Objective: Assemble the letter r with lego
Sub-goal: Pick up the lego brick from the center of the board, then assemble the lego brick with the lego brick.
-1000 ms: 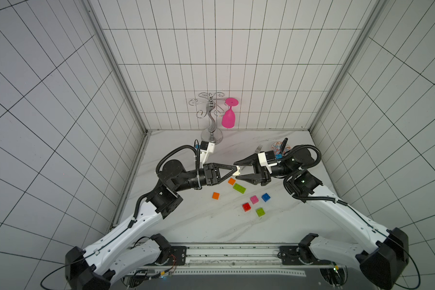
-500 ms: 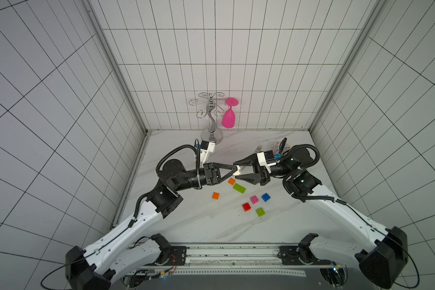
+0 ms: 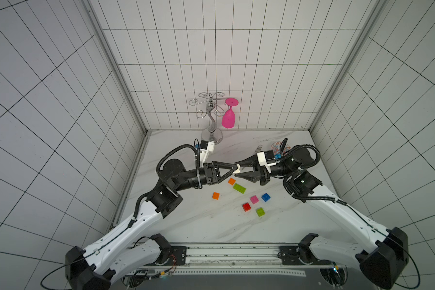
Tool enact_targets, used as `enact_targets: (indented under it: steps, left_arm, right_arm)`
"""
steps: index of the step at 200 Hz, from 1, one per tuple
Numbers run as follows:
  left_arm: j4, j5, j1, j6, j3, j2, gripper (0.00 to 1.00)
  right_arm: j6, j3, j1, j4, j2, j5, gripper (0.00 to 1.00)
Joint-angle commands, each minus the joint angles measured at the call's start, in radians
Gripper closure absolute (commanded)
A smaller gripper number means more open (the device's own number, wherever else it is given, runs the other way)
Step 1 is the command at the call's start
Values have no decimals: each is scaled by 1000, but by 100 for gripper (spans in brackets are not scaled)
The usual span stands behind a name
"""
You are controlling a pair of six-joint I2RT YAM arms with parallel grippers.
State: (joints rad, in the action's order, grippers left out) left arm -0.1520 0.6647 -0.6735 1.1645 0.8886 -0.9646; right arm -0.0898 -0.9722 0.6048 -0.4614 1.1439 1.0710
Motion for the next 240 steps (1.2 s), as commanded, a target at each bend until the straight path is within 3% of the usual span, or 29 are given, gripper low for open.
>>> enact_targets:
  steps: [1,21,43,63,83,108,131,145,156,175,200,240]
  left_arm:
    - [266,-119,20,-176,78,36,1]
    - [552,-306,24,-361,163,34,1]
    - [699,-510,26,-455,187,27,1]
    - [748,-638,29,-486,177,33,1]
    - [766,-717,39,-488,156,46,1]
    - [769,-758,43,-486,122,37,1]
    - [740,-731,41,-461,69,15,1]
    - [710,-684,32,-427,33,-5,2]
    - [685,-681,-4,-403,3,-29,2]
    - [656,-742,-119,-371,-34,-87,3]
    - [566,-739,-219,-265,-115,-140,6]
    - [260,-711,-250,-47,-359,-101,11]
  right_arm:
    - [27,50,8,102,-70,-95,100]
    - [-1,109,45,356,-145,-254,100]
    - [-110,115,209,723,-193,-604,100]
    - [70,85,289,951,-183,-919,100]
    - [271,-12,301,1251,-131,-1085,100]
    - [434,-60,306,1503,-31,-1094,100]
    - [579,-70,306,1530,19,-1100,100]
    - [481,-98,298,1510,53,-947,100]
    - [479,-88,296,1491,72,-929,100]
    - [485,-21,291,1414,83,-955,100]
    - [529,-56,283,1409,185,-1035,100]
    - [562,-97,285,1357,328,-1055,100]
